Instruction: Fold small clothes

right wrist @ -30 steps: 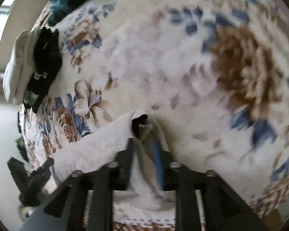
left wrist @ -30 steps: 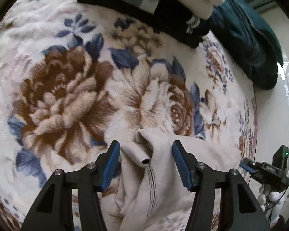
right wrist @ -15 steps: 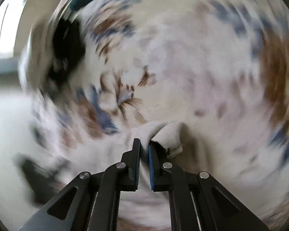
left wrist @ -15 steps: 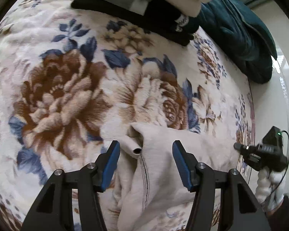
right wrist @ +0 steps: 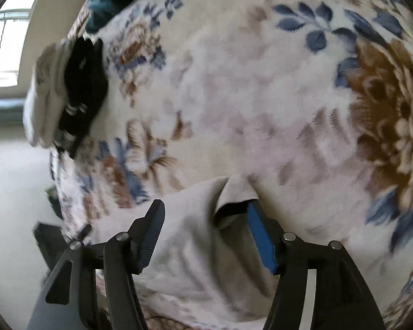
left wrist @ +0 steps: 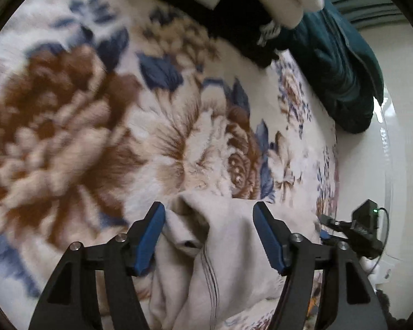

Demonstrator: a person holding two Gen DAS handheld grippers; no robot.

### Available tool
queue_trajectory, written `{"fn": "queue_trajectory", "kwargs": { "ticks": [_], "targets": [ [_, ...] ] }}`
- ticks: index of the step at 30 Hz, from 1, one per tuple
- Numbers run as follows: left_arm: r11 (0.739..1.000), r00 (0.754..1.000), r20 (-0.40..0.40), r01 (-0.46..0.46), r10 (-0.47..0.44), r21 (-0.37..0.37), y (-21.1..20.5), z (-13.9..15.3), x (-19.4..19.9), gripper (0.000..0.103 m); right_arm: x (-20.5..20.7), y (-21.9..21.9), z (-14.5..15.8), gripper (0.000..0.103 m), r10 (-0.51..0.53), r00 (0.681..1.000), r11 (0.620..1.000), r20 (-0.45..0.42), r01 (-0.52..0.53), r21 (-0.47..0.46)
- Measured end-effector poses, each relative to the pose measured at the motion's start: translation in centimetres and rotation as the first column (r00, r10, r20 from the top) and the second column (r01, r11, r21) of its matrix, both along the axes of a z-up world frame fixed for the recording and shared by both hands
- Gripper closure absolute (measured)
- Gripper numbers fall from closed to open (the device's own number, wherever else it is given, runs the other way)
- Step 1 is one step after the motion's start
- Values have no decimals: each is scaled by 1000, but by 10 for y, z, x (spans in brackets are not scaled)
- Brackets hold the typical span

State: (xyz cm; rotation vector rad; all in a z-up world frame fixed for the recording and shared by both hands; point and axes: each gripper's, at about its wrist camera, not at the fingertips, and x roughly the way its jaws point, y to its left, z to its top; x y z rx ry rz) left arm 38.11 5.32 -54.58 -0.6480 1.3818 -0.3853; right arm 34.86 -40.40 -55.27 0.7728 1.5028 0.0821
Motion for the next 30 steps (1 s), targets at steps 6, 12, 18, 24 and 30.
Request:
{"fn": "queue_trajectory", "kwargs": {
  "ticks": [6,12,18,24,30],
  "targets": [
    [999,999,32,37,-36,-17,-17,-7,14,42,-1,-3,-28,44,-4,1000,996,-8,5,94],
    [998,991,122,47,-51,31,-24,8,8,89,-13,0,-18,71,-41,998,994,45,36,103],
    [985,1000,-17,-27,24,-169,4,-9,7,51,-4,5,-19,45,15,1000,997,-7,-14,79],
    [959,995,-99,-51,24,-280,22,-24,1,39,8,8,-27,31,100,995,992,-21,-98,82],
    [976,996,-84,1,-20,-217,4,-24,5,39,10,9,-33,38,95,995,990,-9,-93,104]
  ]
}}
